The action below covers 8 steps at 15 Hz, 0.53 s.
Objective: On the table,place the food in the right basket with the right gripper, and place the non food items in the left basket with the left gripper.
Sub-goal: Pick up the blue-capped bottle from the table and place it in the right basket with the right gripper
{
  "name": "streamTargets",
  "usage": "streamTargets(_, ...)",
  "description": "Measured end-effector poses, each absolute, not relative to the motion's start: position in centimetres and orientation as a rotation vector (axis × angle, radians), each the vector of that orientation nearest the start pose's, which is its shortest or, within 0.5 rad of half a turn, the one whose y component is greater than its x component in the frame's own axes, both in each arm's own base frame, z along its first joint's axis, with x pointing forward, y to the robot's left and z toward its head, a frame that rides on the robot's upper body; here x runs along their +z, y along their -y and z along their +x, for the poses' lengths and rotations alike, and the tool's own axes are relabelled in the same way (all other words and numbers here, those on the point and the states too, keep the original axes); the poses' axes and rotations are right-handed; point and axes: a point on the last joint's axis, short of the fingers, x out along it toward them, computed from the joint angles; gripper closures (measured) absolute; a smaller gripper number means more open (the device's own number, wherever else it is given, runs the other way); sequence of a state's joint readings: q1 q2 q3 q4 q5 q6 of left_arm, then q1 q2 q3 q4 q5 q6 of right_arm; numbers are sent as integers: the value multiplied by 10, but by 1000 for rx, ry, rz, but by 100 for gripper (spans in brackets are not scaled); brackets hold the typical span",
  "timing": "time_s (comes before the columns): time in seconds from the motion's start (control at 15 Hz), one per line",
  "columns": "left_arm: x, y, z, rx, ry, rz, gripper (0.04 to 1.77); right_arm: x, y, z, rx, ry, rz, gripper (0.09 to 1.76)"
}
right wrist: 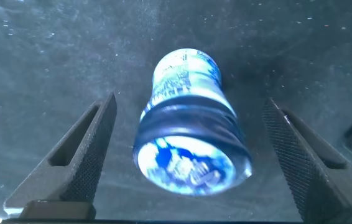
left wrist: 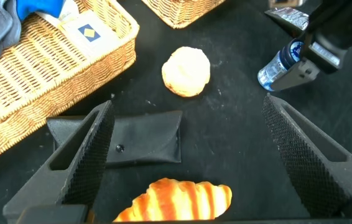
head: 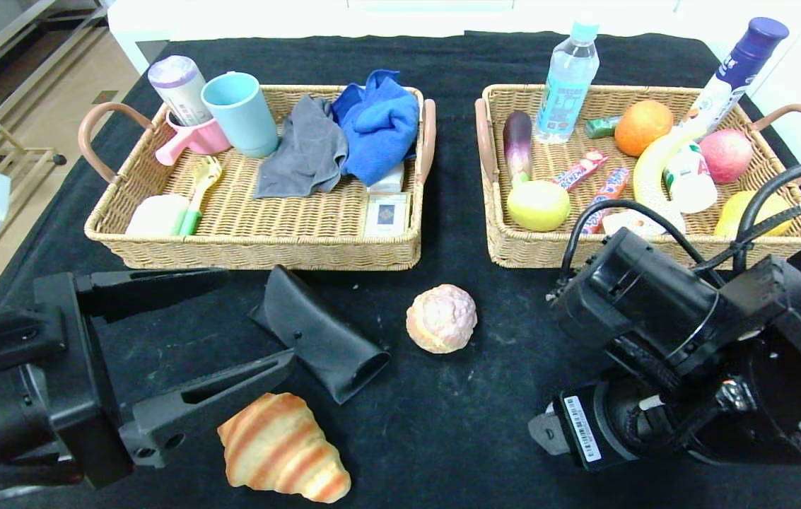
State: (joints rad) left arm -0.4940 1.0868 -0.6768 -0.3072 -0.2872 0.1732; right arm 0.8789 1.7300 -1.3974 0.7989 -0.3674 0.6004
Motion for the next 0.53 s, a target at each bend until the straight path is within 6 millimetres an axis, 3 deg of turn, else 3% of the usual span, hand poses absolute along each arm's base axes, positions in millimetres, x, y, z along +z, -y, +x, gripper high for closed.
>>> streamTargets(0.53, 256, 77, 129, -788, -30, 177, 9, 211, -217, 190, 129, -1008, -129, 14)
